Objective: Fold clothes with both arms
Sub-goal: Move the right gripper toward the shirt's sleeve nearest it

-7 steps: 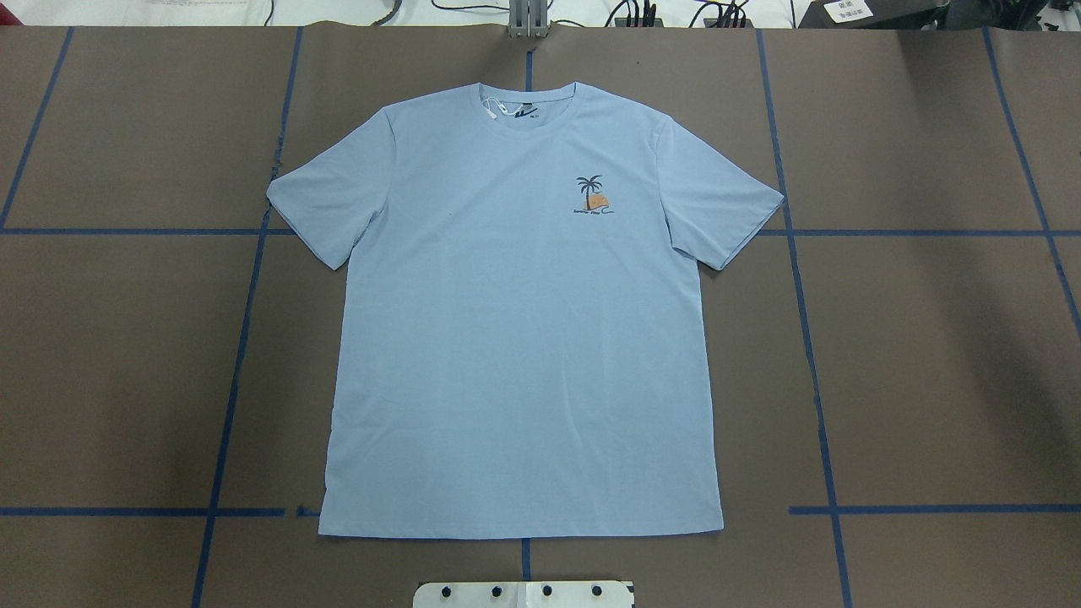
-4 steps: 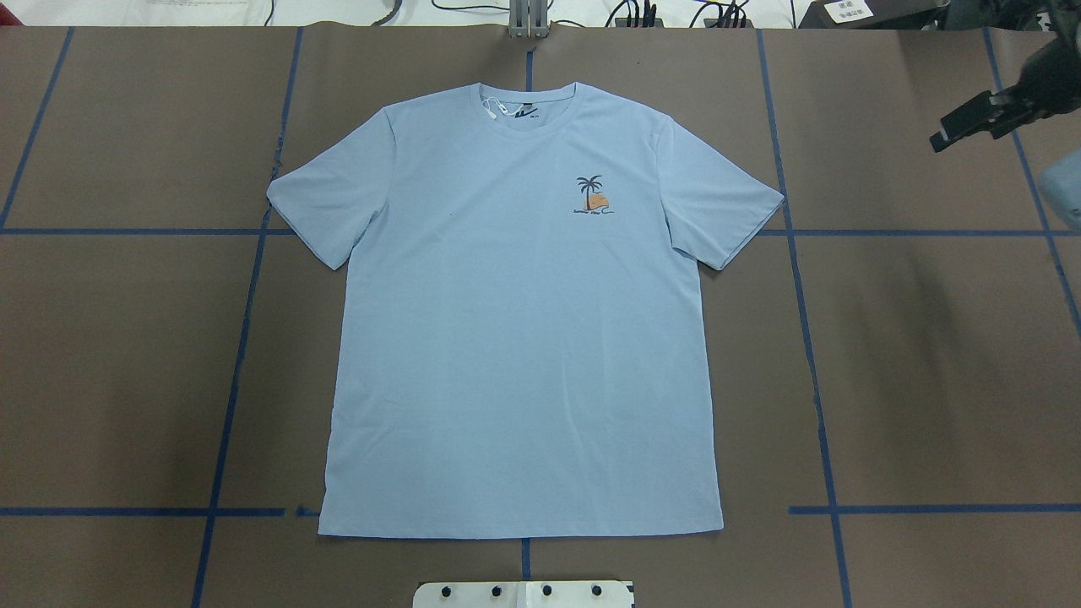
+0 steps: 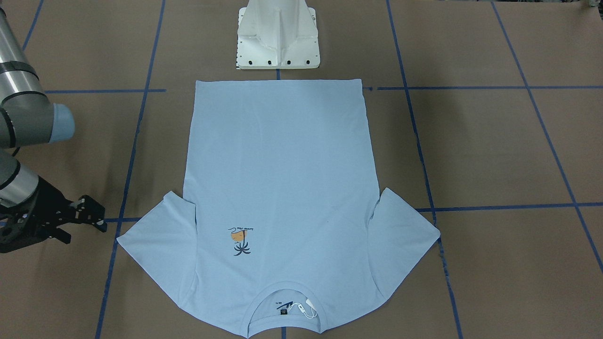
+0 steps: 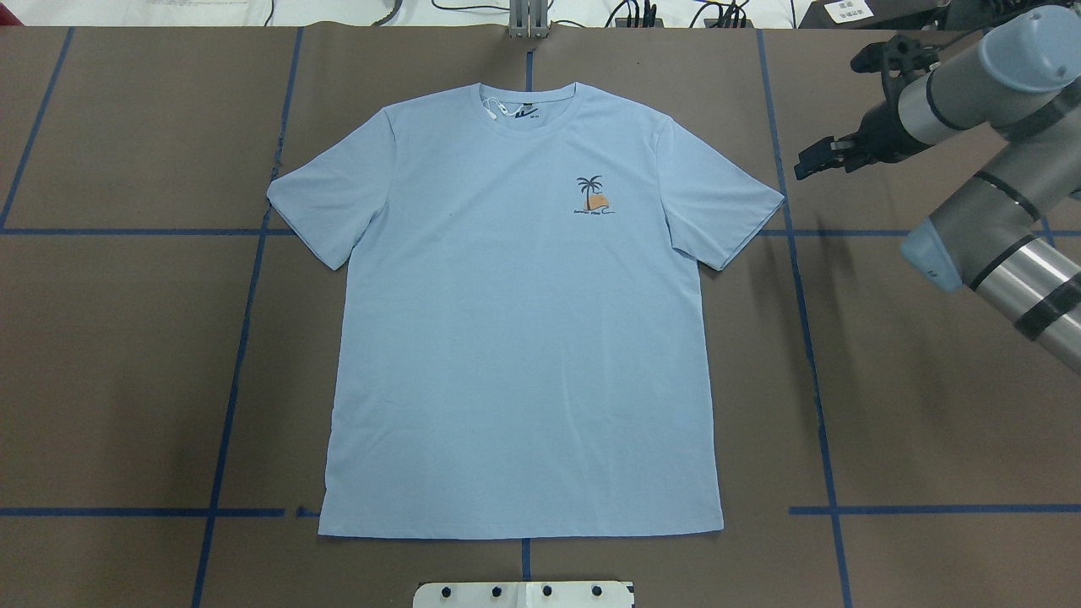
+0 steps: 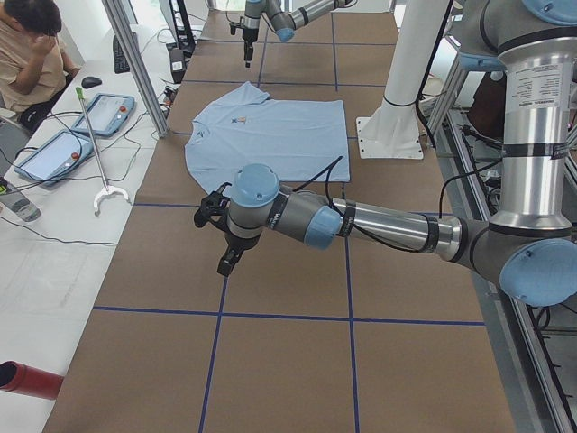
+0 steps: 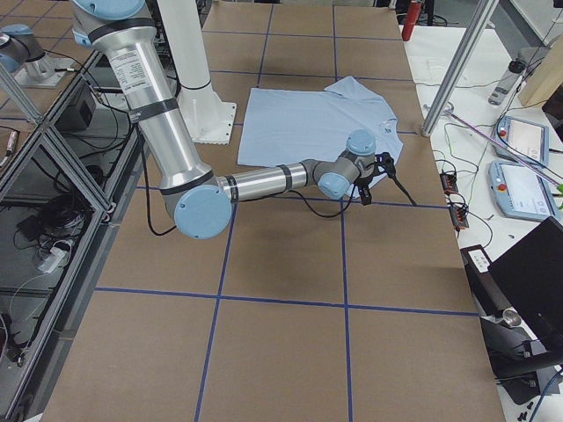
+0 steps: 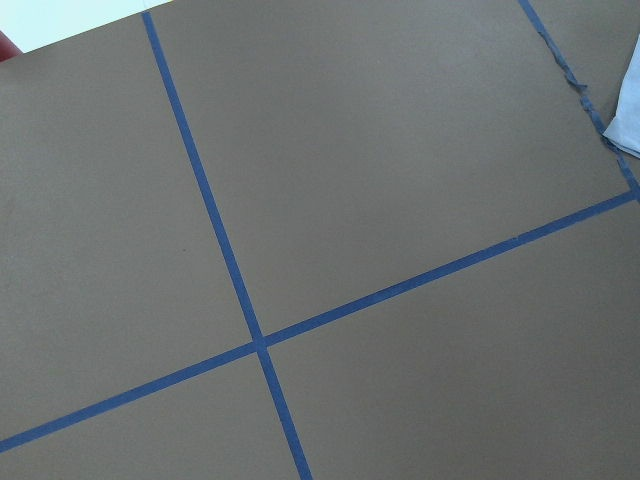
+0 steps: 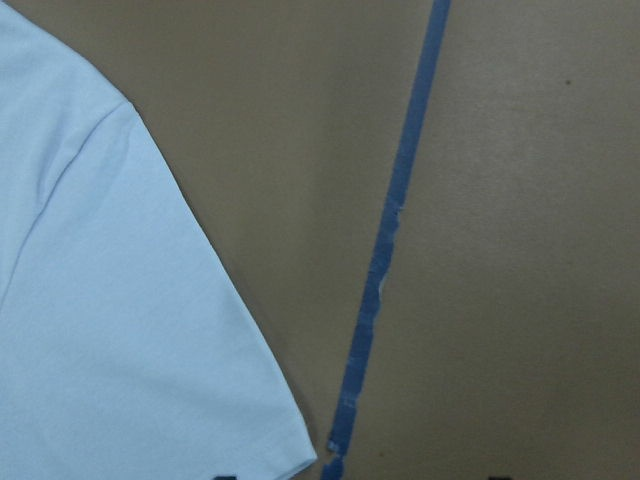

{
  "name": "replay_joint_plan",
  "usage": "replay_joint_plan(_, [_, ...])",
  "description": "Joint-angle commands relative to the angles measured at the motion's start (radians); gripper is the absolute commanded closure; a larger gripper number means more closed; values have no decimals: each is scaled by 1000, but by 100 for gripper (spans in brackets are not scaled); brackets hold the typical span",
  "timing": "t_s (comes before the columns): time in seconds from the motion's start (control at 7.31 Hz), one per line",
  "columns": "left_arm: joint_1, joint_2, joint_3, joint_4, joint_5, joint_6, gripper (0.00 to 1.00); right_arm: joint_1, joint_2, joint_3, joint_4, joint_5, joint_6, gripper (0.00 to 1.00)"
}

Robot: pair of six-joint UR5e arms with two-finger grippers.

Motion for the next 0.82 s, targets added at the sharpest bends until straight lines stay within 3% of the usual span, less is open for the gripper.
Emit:
replay_joint_plan(0.0, [1, 8, -1, -2, -12, 1, 0, -73, 31, -52, 45, -93, 41, 26])
replay_joint_plan(0.68, [-1, 11, -1, -2, -14, 4, 0, -92, 33, -73, 45, -110, 40, 51])
